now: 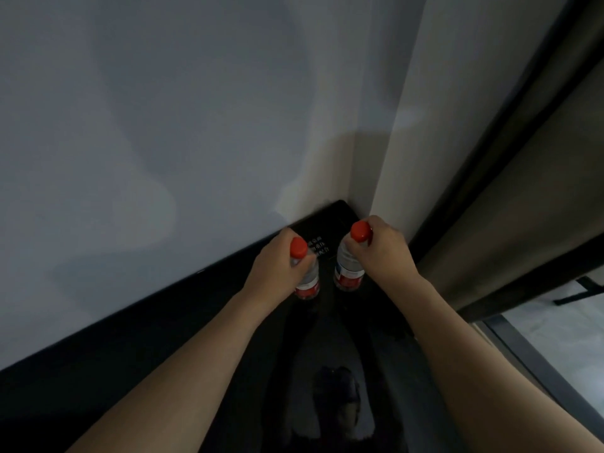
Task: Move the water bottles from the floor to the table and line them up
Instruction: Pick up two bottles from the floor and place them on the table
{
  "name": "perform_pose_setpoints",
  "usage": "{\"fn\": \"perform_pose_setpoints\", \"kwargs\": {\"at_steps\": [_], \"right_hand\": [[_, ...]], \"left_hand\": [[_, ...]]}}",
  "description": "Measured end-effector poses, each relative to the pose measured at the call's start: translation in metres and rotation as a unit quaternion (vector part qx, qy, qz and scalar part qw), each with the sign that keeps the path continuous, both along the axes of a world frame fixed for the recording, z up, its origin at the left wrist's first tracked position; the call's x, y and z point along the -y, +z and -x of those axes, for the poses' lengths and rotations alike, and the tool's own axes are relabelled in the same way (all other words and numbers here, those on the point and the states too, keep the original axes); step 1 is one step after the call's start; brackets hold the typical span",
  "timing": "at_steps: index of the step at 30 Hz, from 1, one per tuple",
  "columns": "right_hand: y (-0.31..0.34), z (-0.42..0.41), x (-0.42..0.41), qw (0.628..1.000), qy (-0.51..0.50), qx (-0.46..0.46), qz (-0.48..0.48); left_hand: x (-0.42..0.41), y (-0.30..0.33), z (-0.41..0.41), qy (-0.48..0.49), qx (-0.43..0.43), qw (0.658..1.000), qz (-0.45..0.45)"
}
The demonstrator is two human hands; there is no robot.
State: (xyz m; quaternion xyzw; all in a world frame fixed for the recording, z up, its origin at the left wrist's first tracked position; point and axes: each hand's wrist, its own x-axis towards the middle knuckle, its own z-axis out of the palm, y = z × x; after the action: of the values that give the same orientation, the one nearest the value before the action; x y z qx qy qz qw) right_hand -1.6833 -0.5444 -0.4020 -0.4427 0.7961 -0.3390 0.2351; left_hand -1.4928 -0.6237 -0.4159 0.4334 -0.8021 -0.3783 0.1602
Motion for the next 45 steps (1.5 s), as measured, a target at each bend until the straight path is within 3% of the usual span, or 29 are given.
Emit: {"fn": "perform_pose_setpoints", "kwargs": {"at_steps": [6, 13, 18, 24, 36, 45], "right_hand": [[0.003, -0.002, 0.001, 1.0, 0.007, -0.015, -0.022], [0.033, -0.006, -0.007, 0.979, 0.03, -0.116, -0.164], [0.061, -0.031, -0.024, 0.973, 0.022, -0.223, -0.05], [0.08, -0.091, -0.032, 0.969, 0.109, -0.214, 0.059], [0.103, -0.255, -0.04, 0.944, 0.228, -0.23, 0.07], [0.124, -0.449, -0.055, 0.91, 0.328, -0.238, 0.09]], "left_hand": [[-0.003, 0.003, 0.005, 0.011, 0.002, 1.0, -0.016], [-0.011, 0.03, 0.005, 0.044, 0.038, 0.997, -0.053], [-0.029, 0.051, -0.033, 0.074, 0.073, 0.986, 0.134], [-0.046, 0.073, -0.095, 0.105, 0.097, 0.954, 0.263], [-0.083, 0.096, -0.266, 0.213, 0.144, 0.923, 0.286], [-0.134, 0.119, -0.47, 0.334, 0.155, 0.888, 0.277]]}}
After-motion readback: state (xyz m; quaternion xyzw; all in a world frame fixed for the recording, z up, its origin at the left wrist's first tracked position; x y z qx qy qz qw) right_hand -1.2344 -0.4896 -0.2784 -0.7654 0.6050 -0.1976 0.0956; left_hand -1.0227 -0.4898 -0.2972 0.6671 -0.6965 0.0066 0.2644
